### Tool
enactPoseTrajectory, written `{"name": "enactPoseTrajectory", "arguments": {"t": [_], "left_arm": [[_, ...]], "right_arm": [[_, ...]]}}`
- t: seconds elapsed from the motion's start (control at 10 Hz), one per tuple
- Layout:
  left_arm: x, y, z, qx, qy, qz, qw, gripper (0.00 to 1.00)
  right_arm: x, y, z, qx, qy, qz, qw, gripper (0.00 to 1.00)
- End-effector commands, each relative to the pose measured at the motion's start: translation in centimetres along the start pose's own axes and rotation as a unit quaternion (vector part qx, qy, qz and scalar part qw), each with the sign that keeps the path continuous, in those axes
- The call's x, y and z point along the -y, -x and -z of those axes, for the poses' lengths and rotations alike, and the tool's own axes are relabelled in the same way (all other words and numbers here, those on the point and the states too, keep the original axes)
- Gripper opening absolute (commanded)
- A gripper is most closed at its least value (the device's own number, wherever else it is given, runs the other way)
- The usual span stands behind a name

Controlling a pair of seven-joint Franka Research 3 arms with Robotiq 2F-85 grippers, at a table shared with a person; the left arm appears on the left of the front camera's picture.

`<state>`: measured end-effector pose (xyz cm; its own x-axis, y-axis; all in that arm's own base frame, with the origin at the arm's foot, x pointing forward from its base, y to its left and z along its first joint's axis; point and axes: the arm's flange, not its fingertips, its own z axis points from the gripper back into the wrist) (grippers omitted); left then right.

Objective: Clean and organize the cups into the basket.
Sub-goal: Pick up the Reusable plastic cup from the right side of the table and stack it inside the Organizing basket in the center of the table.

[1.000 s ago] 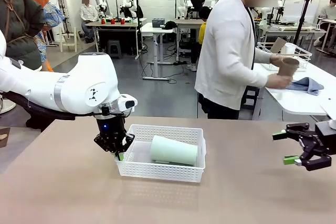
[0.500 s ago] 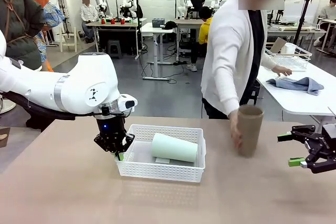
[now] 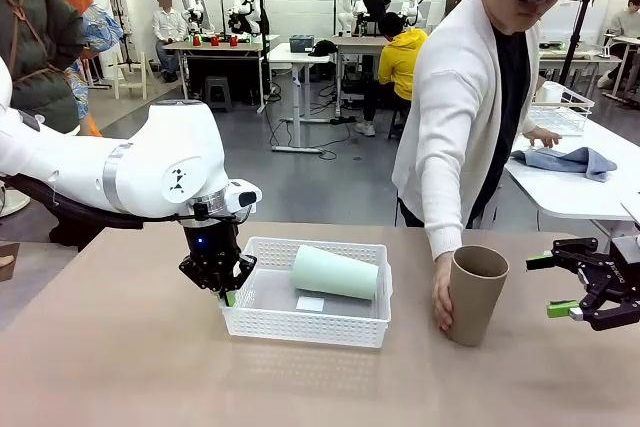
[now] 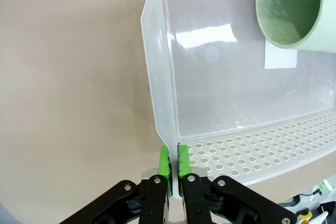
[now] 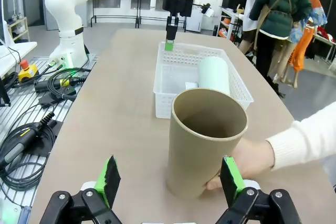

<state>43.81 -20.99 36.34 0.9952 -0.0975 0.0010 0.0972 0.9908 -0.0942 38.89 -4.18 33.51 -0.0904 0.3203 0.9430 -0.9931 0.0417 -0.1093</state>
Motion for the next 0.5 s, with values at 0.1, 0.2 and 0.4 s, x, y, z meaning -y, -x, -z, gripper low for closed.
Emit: {"name": "enactPoseTrajectory", "arguments": {"t": [0.1,0.2,0.4], "left_arm": [[0.03,-0.01,0.08,0.0,-0.004,0.003,1.0,0.04],[0.03,-0.01,0.08,0.0,-0.004,0.003,1.0,0.04],[0.03,-0.01,0.08,0.0,-0.004,0.003,1.0,0.04]], "right_arm": [[0.3,-0.1,0.07,-0.005,0.004,0.006,1.0,1.0],[0.3,-0.1,0.07,-0.005,0.004,0.006,1.0,1.0],[0.3,-0.1,0.07,-0.005,0.004,0.006,1.0,1.0]]}}
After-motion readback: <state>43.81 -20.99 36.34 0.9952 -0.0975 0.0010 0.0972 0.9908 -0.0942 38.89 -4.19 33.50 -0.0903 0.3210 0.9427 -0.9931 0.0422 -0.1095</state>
